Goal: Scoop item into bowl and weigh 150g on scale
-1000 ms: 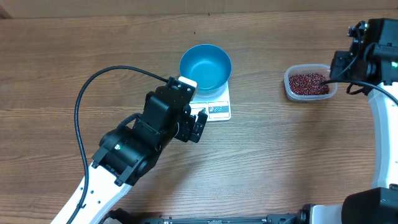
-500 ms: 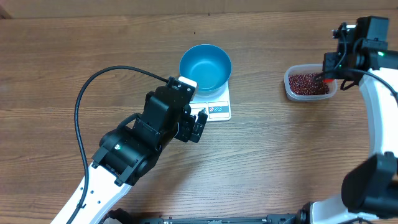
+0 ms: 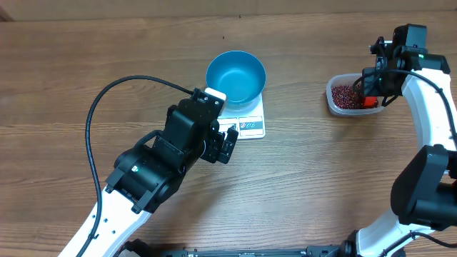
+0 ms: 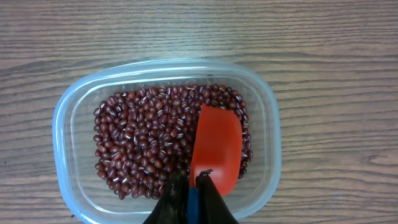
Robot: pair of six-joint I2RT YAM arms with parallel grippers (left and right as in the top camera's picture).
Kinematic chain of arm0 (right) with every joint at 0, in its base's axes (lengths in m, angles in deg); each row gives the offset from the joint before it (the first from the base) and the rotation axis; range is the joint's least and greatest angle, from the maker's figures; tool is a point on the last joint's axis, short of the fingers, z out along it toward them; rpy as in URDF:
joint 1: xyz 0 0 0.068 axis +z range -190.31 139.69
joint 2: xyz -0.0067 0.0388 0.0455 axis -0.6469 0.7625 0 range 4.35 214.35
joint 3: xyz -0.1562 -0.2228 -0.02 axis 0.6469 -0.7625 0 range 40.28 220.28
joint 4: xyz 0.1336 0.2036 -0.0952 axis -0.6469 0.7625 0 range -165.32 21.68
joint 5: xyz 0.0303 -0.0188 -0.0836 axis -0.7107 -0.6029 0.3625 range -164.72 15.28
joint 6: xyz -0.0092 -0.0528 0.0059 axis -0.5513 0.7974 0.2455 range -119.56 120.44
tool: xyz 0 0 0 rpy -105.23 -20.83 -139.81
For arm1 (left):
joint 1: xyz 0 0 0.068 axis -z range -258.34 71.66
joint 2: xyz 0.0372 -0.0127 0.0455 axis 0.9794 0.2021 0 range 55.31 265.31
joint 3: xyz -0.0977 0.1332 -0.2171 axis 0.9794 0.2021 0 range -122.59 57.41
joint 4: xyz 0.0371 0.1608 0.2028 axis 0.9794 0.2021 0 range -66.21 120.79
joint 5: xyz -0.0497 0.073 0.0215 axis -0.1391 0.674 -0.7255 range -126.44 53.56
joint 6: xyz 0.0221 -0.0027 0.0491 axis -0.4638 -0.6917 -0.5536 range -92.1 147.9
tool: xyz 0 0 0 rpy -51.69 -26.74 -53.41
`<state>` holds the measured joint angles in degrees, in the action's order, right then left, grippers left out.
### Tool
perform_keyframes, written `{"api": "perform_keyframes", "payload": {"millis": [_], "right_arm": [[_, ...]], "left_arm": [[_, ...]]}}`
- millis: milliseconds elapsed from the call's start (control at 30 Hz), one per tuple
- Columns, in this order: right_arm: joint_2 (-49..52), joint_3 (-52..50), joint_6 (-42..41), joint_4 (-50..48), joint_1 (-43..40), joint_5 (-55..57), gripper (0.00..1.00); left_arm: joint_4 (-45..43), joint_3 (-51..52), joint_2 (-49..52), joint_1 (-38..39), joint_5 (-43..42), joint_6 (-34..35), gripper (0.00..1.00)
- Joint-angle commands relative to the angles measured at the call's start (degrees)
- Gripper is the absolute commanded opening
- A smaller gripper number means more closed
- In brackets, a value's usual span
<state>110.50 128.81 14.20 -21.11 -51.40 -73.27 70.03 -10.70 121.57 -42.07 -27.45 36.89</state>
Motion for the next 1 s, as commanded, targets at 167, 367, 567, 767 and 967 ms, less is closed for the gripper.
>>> {"api": "perform_keyframes", "payload": {"millis": [167,367,567,767,967], "right_arm": [[0.4,1.4,0.3,1.6,0.1,-4.3,0.04],[0.5,1.4,0.3,1.7,0.1,-4.3,0.04],[2.5,1.4,0.2,2.0,-0.3,-5.2,0.04],[4.6,1.4,0.3,2.4,-1.9,-9.8,0.04],[4.7,1.4,0.3,2.2,-5.0,-16.0,0.04]], "left_arm": [[-0.2,0.0,-1.0,-0.3,0.4,0.4,1.00],[-0.2,0.0,-1.0,-0.3,0.4,0.4,1.00],[-0.2,0.0,-1.0,-0.3,0.4,0.4,1.00],[-0.2,0.0,-1.0,-0.3,0.4,0.4,1.00],[-0.2,0.0,-1.0,-0.3,0.4,0.4,1.00]]}}
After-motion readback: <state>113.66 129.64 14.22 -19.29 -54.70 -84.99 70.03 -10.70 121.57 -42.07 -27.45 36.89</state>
